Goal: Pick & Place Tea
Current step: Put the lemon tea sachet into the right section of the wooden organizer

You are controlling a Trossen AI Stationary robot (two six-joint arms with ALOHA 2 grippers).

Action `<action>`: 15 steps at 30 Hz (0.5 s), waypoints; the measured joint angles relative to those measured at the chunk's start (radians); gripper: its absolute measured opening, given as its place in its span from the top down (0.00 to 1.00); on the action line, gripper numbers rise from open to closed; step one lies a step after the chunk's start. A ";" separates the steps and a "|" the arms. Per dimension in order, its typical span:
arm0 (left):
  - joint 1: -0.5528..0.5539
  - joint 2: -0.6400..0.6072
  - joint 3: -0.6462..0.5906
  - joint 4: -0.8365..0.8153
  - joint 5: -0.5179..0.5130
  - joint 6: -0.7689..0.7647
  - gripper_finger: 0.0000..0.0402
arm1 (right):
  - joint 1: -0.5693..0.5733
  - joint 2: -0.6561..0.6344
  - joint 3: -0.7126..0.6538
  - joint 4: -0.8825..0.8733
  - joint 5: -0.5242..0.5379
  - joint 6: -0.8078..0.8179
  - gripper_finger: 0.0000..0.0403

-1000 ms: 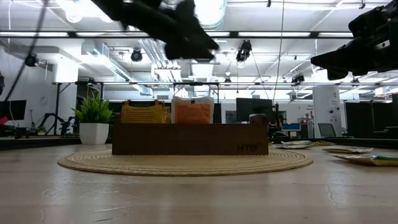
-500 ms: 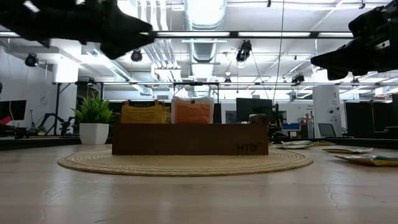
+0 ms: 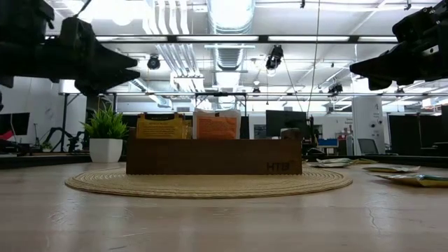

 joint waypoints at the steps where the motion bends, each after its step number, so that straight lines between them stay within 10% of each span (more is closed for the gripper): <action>1: 0.000 -0.017 0.002 -0.019 0.001 -0.002 0.50 | 0.000 0.000 0.000 0.000 0.000 0.000 0.98; 15: 0.001 -0.289 0.000 -0.301 -0.020 -0.026 0.50 | 0.000 0.000 0.000 0.000 0.000 0.000 0.98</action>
